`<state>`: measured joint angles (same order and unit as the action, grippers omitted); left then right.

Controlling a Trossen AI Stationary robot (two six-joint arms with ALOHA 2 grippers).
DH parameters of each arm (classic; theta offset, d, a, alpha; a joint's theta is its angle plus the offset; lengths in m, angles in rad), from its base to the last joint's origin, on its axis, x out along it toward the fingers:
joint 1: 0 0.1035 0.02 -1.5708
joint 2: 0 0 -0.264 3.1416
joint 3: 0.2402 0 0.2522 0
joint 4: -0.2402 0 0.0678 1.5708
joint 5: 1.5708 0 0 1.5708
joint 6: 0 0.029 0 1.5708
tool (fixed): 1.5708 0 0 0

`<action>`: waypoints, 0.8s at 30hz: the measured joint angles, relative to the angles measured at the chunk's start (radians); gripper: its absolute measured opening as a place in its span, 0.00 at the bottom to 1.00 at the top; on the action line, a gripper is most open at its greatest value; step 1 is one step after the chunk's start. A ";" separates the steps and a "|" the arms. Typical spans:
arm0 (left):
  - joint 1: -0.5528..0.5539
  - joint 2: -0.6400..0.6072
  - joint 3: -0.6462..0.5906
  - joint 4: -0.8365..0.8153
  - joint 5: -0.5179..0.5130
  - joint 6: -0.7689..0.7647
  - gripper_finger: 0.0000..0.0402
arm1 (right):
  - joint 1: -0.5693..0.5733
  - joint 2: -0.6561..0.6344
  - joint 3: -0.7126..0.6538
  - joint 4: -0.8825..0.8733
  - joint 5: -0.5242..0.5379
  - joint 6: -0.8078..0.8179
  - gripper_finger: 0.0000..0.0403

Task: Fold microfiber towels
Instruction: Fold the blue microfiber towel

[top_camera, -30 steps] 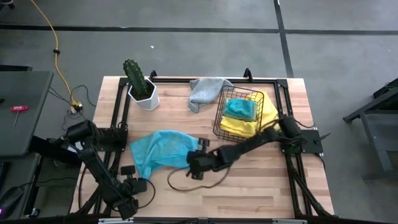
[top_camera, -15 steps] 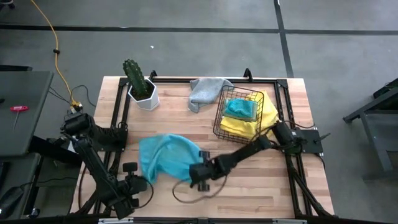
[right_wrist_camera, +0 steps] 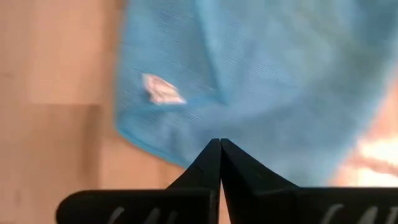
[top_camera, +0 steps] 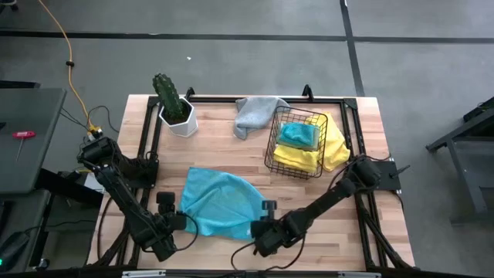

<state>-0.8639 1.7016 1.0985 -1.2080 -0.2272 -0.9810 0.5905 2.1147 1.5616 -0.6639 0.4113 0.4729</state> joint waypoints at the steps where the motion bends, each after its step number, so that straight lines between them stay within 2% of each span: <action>1: 0.000 0.000 0.000 -0.001 0.013 0.000 0.38 | 0.004 -0.010 0.000 -0.032 0.019 0.025 0.00; 5: -0.022 -0.014 0.000 -0.002 0.094 -0.009 0.44 | 0.024 -0.035 0.001 -0.205 0.096 0.170 0.00; 8: -0.043 -0.056 0.000 0.007 0.138 -0.051 0.48 | 0.033 -0.034 -0.009 -0.332 0.115 0.309 0.00; 10: -0.055 -0.092 0.000 0.025 0.125 -0.072 0.49 | 0.036 -0.035 -0.046 -0.344 0.123 0.371 0.00; 13: -0.056 -0.138 0.001 0.076 0.039 -0.066 0.50 | 0.040 -0.034 -0.120 -0.342 0.087 0.418 0.00; 17: 0.012 -0.147 0.000 0.157 -0.030 0.076 0.50 | 0.040 -0.049 -0.219 -0.243 0.030 0.419 0.00; 24: 0.230 -0.119 -0.098 0.466 -0.051 0.446 0.50 | 0.039 -0.143 -0.376 0.014 0.075 0.403 0.00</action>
<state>-0.6341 1.5828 1.0003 -0.7418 -0.2782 -0.5348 0.6294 1.9716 1.1856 -0.6494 0.4864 0.8761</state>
